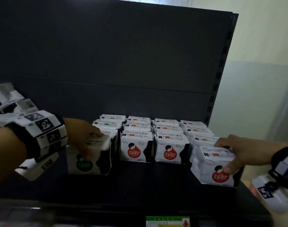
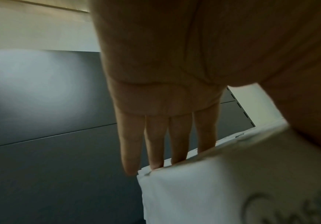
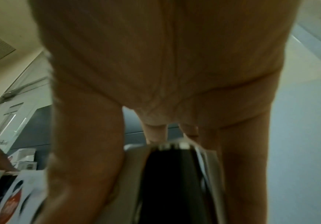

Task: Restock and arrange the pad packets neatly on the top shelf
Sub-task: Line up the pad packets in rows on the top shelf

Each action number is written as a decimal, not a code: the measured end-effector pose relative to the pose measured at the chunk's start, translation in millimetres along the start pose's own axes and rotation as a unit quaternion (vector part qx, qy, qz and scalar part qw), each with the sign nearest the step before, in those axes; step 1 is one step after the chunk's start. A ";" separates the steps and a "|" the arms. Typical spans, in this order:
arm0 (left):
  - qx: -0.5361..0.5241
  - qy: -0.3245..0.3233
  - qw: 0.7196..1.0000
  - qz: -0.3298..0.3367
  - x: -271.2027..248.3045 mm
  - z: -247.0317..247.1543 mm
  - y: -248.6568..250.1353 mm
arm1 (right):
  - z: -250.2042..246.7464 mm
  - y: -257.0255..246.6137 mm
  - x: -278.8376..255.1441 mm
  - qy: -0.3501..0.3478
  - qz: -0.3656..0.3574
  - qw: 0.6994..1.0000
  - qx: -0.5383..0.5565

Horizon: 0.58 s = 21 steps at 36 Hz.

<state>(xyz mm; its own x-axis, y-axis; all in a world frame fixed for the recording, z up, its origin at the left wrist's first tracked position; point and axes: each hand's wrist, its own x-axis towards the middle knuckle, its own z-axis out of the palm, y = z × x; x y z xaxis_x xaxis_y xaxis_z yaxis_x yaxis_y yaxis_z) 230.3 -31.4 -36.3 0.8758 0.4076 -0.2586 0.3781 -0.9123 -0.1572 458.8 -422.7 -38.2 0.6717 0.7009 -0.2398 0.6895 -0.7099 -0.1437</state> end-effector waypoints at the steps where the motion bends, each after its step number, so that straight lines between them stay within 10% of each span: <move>1: -0.003 0.003 1.000 -0.001 0.6 0.9 -1.3 | 3.3 -0.8 1.3 0.004 0.000 1.000 -0.003; 12: -0.006 0.005 1.000 -0.002 3.7 1.3 -3.6 | 12.2 -8.8 10.2 0.109 0.049 0.979 -0.166; 21: -0.032 0.004 0.999 0.012 1.1 1.0 -5.0 | -21.3 -71.2 -2.1 0.115 -0.079 0.978 -0.153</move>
<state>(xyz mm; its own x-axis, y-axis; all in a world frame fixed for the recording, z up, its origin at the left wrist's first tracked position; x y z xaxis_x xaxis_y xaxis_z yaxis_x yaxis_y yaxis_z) 229.0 -26.3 -36.8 0.8877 0.3846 -0.2532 0.3746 -0.9229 -0.0886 414.1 -372.1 -7.0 0.5693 0.8221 -0.0109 0.8148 -0.5624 0.1407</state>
